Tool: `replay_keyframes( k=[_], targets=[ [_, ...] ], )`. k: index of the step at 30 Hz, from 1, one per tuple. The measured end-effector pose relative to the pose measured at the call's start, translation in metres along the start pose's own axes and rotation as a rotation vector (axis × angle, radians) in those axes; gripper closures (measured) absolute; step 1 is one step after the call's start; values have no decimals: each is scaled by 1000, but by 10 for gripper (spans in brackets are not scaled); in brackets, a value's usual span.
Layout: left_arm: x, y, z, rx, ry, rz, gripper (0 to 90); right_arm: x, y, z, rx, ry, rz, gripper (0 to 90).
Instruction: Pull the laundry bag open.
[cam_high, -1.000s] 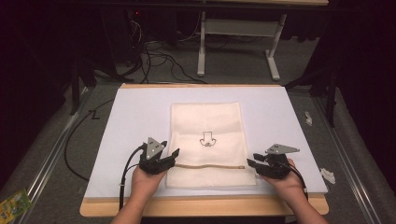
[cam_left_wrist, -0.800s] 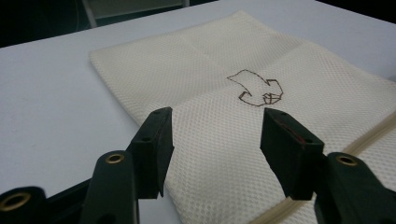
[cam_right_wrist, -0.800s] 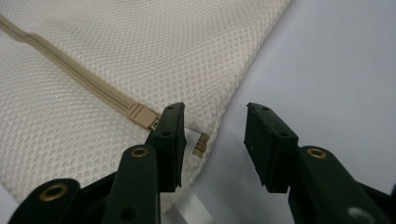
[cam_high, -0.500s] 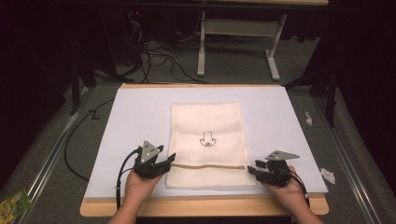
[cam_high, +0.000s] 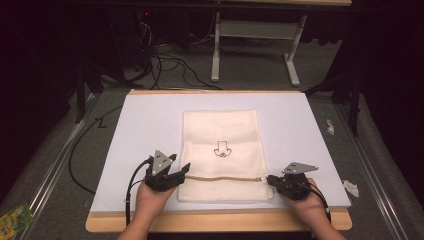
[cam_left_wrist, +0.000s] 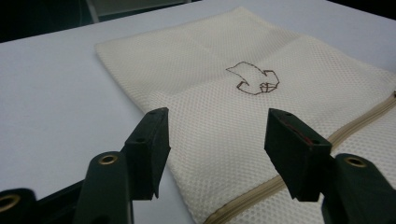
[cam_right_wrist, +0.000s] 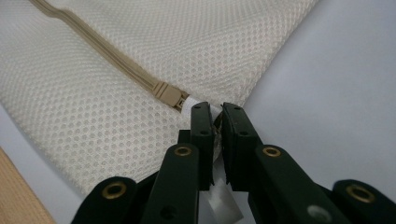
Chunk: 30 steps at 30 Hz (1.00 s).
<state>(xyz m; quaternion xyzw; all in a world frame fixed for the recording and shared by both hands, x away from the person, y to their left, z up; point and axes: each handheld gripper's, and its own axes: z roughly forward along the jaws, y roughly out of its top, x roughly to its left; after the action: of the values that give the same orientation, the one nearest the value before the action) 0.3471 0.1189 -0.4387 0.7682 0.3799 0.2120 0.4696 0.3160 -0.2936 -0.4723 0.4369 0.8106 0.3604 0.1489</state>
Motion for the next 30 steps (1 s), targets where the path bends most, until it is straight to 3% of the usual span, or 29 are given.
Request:
replay_keyframes(
  k=[6, 8, 10, 11, 13, 19, 21, 23, 28, 30],
  targets=[
    [-7, 4, 7, 16, -57, -6, 388, 2, 5, -13, -80, -3, -20, 852],
    [-15, 5, 9, 23, -85, -24, 390, 3, 8, -19, -112, 5, -30, 855],
    [-22, 5, 9, 29, -107, -24, 390, 5, 11, -22, -129, 21, -53, 856],
    [-34, 6, 10, 24, -149, -17, 393, 7, 14, -25, -142, 34, -65, 857],
    [-41, 6, 11, 21, -169, -15, 402, 8, 16, -26, -162, 34, -76, 858],
    [-71, 14, 20, 6, -269, -29, 461, 9, 20, -28, -178, 39, -78, 861],
    [-75, 15, 23, 8, -286, -37, 469, 8, 20, -28, -176, 42, -76, 862],
    [-81, 16, 30, 14, -310, -42, 539, 7, 20, -27, -169, 51, -75, 862],
    [-104, 16, 50, 51, -358, -35, 549, 7, 20, -27, -174, 52, -79, 863],
    [-107, 16, 54, 56, -364, -32, 549, 7, 20, -27, -175, 51, -82, 863]
  ],
)
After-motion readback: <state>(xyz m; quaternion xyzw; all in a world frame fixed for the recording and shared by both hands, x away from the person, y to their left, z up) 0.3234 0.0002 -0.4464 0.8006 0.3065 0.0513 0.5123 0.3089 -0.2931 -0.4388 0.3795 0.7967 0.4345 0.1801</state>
